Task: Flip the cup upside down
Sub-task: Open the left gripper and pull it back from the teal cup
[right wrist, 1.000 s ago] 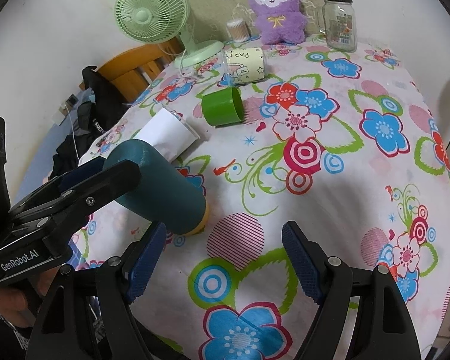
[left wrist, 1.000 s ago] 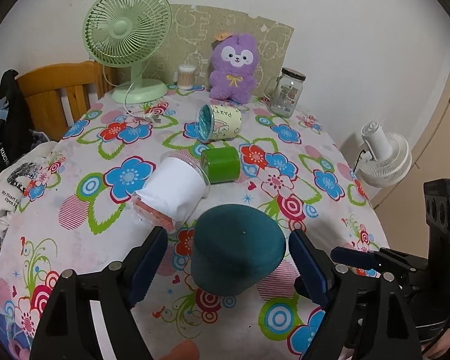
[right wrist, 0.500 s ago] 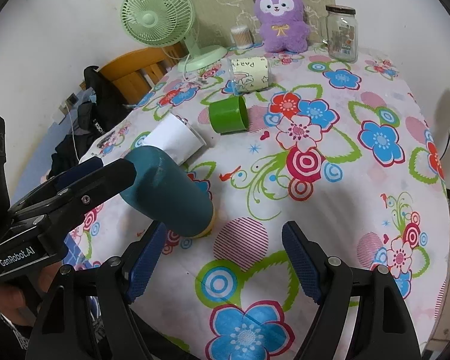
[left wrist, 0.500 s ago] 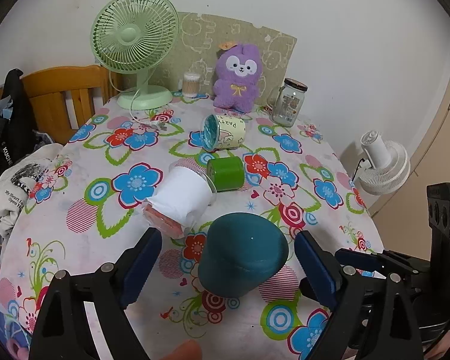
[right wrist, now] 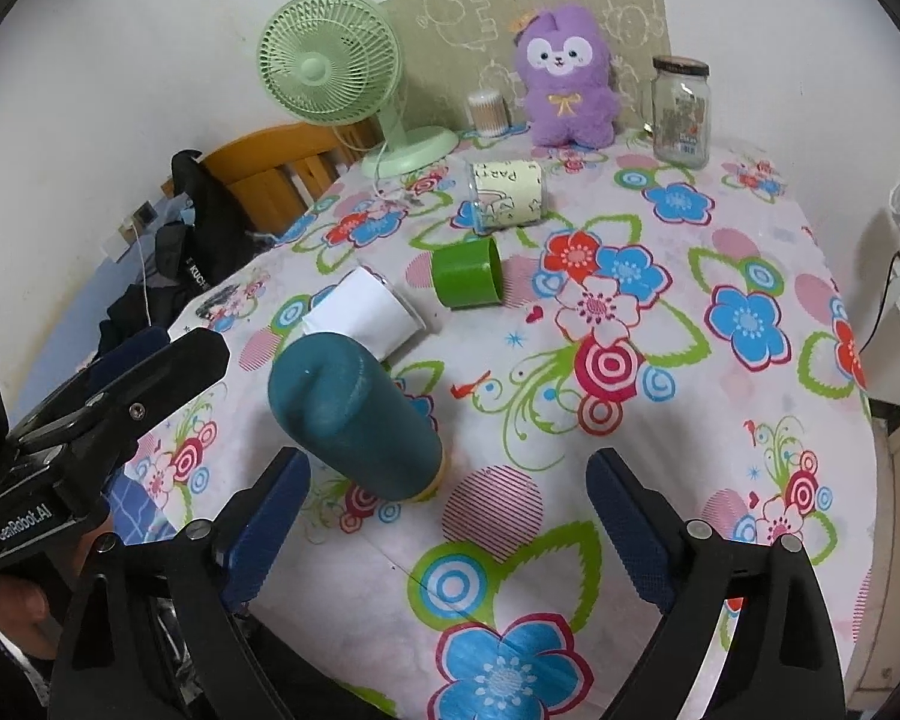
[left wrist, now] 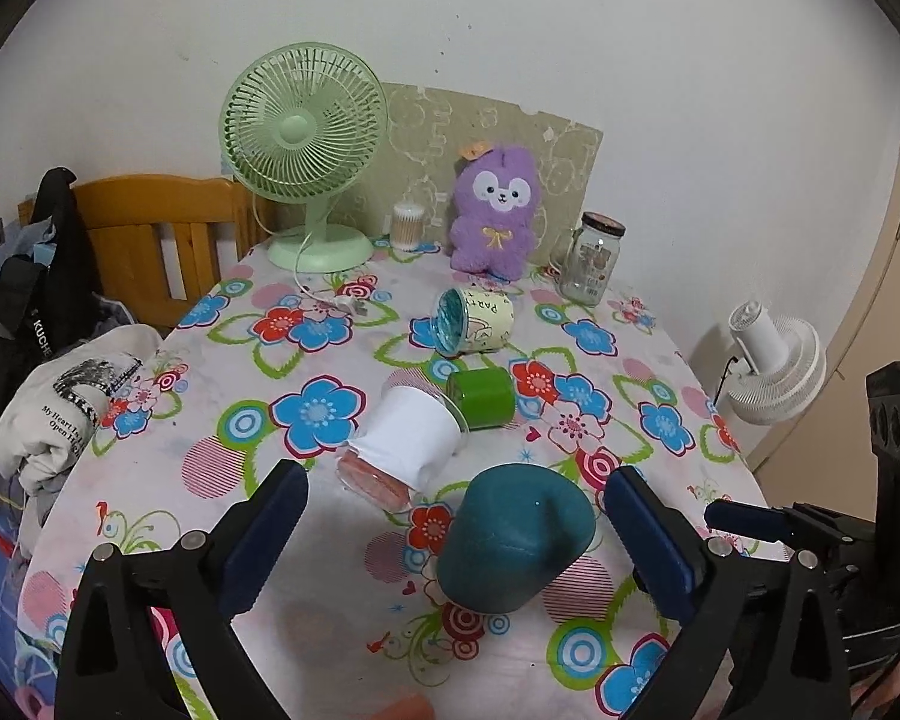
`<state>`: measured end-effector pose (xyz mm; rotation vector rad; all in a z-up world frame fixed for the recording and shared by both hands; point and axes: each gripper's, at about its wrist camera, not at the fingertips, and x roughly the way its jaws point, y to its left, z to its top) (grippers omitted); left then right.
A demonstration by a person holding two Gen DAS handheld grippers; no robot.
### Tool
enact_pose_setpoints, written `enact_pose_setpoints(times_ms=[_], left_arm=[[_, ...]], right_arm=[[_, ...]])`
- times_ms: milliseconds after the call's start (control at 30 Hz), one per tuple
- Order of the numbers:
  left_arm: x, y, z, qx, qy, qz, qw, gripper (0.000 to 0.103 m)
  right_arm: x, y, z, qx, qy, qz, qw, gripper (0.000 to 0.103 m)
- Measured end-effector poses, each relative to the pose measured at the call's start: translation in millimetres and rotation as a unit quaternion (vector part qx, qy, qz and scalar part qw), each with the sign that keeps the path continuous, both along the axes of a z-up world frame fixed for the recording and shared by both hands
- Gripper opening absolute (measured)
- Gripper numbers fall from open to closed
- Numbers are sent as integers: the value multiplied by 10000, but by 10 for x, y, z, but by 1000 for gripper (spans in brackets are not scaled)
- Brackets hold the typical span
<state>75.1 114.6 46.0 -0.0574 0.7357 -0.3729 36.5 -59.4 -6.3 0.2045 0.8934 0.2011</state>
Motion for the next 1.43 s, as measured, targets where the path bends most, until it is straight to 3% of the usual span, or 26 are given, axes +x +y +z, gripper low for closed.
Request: enact_pose_setpoints(times_ms=[633,1433], left_arm=[[-158,349,171,-111,-422,166,9989,103],[-274,377,225,-106,-564,110,9983,103]], right_arm=[[-56,189,227,-134,-400,-94,9991,95],[-167,248,291,-277,-531,-119,9981,95]])
